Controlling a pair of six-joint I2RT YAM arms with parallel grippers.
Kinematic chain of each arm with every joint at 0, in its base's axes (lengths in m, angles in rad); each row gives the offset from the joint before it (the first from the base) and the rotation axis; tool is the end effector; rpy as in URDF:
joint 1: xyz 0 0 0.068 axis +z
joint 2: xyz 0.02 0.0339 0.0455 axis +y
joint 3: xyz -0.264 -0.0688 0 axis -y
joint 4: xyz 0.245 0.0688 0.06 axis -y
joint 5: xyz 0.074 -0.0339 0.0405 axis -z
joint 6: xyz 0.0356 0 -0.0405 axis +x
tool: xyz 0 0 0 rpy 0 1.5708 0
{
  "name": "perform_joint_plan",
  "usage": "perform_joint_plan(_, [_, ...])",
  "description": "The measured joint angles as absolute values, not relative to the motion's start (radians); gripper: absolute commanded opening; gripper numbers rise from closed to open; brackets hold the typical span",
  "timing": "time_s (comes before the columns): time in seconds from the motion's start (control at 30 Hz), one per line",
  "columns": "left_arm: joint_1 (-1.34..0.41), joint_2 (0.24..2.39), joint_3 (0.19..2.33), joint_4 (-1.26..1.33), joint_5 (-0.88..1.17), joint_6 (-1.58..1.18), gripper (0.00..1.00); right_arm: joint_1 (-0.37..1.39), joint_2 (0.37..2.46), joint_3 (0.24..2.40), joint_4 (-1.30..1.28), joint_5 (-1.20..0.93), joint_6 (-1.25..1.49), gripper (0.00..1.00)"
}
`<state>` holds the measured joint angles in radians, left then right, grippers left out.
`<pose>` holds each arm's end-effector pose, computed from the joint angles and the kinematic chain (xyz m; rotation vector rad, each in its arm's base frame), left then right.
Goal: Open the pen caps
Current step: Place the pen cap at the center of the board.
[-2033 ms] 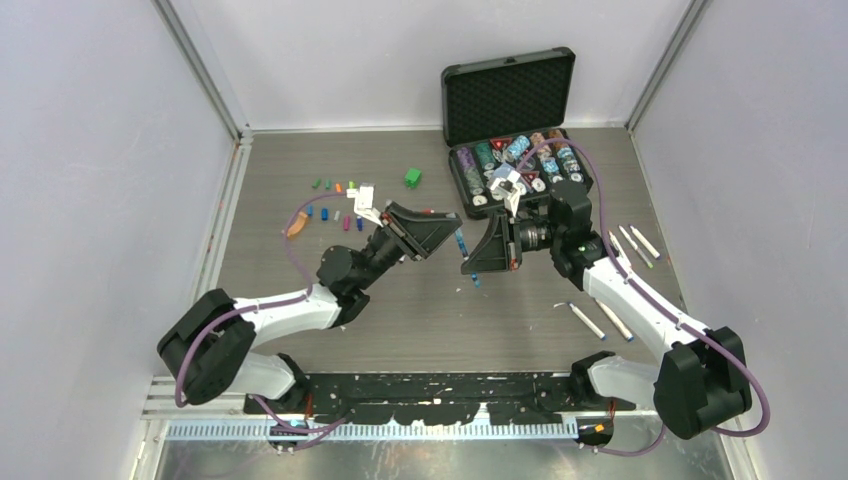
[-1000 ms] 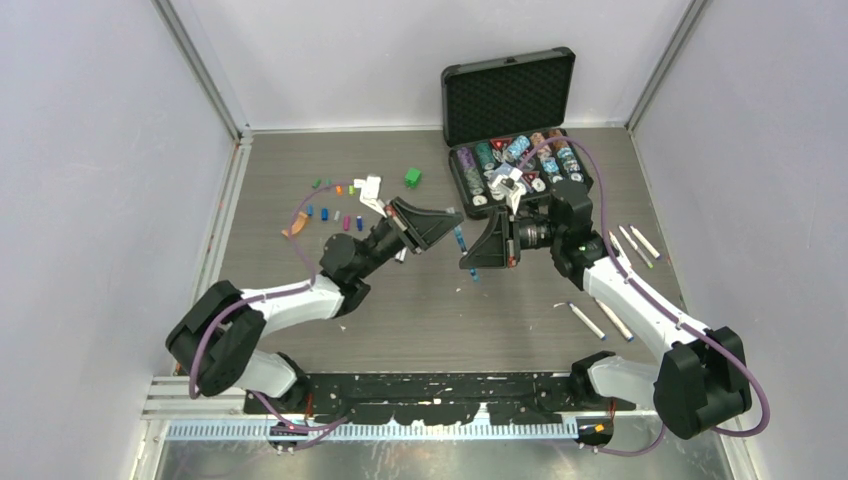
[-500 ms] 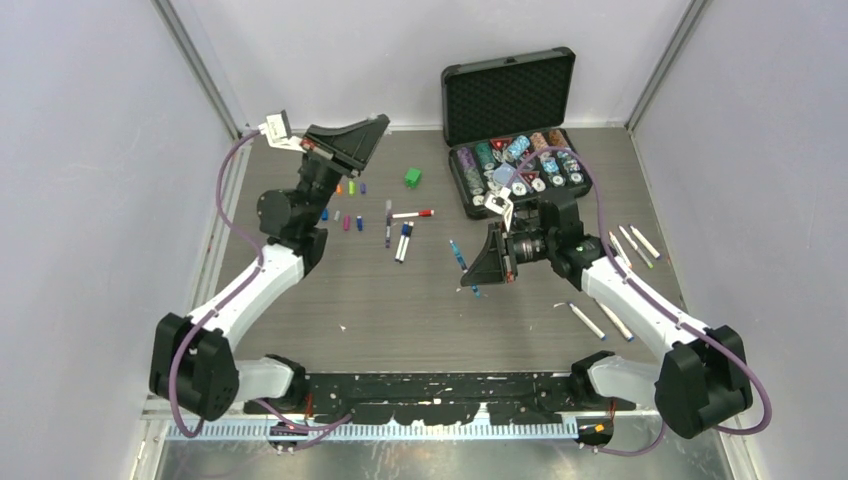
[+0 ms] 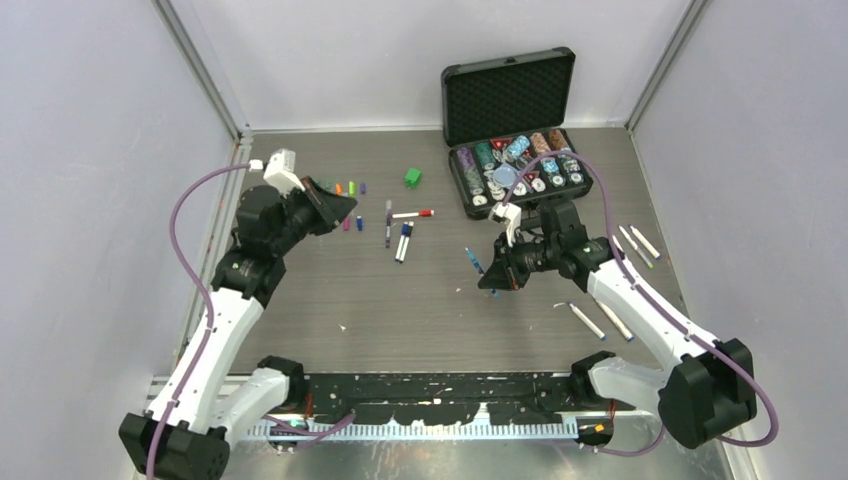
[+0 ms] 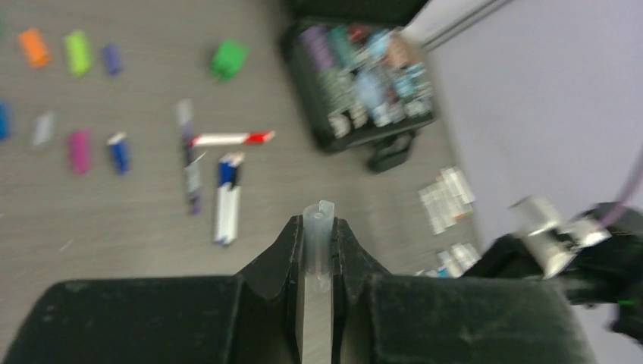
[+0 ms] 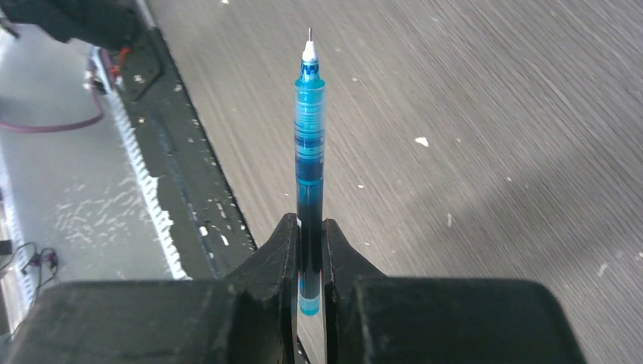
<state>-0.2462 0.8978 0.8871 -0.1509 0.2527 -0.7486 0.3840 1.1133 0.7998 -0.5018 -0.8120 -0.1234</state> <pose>0.1997 -0.0594 0.3599 -0.2610 1.8047 -0.9378 0.1966 0.1073 0.2602 -0.9488 2.1095 1.0894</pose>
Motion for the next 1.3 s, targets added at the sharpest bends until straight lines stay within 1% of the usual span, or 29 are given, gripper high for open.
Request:
perform_joint_plan(0.13, [-0.244,0.955,0.973,-0.450,0.151,-0.571,0.00,0.383,1.153,0.800,-0.523,-0.736,-0.134,0.00])
perform_joint_plan(0.3, [-0.228,1.115,0.995,-0.664,-0.036,-0.426,0.00,0.382,1.169,0.800,-0.540,-0.699,-0.147,0.00])
perform_joint_plan(0.47, [-0.204,1.301,0.996,-0.760,-0.204,-0.331,0.00,0.382,1.170,0.800,-0.547,-0.692,-0.163,0.00])
perform_joint_plan(0.57, [-0.176,1.409,1.028,-0.786,-0.256,-0.291,0.00,0.382,1.170,0.800,-0.556,-0.690,-0.176,0.00])
perform_joint_plan(0.73, [-0.072,1.598,1.148,-0.796,-0.229,-0.240,0.00,0.382,1.170,0.800,-0.564,-0.682,-0.194,0.00])
perform_joint_plan(0.9, [0.014,1.693,1.177,-0.767,-0.129,-0.196,0.00,0.382,1.169,0.800,-0.567,-0.682,-0.207,0.00])
perform_joint_plan(1.17, [0.056,1.867,1.275,-0.751,-0.046,-0.171,0.00,0.382,1.143,0.800,-0.580,-0.682,-0.217,0.00])
perform_joint_plan(1.2, [0.056,1.881,1.280,-0.751,-0.040,-0.171,0.01,0.382,1.141,0.800,-0.581,-0.682,-0.219,0.00])
perform_joint_plan(1.3, [0.055,1.915,1.311,-0.763,-0.032,-0.169,0.10,0.382,1.141,0.800,-0.586,-0.682,-0.226,0.00])
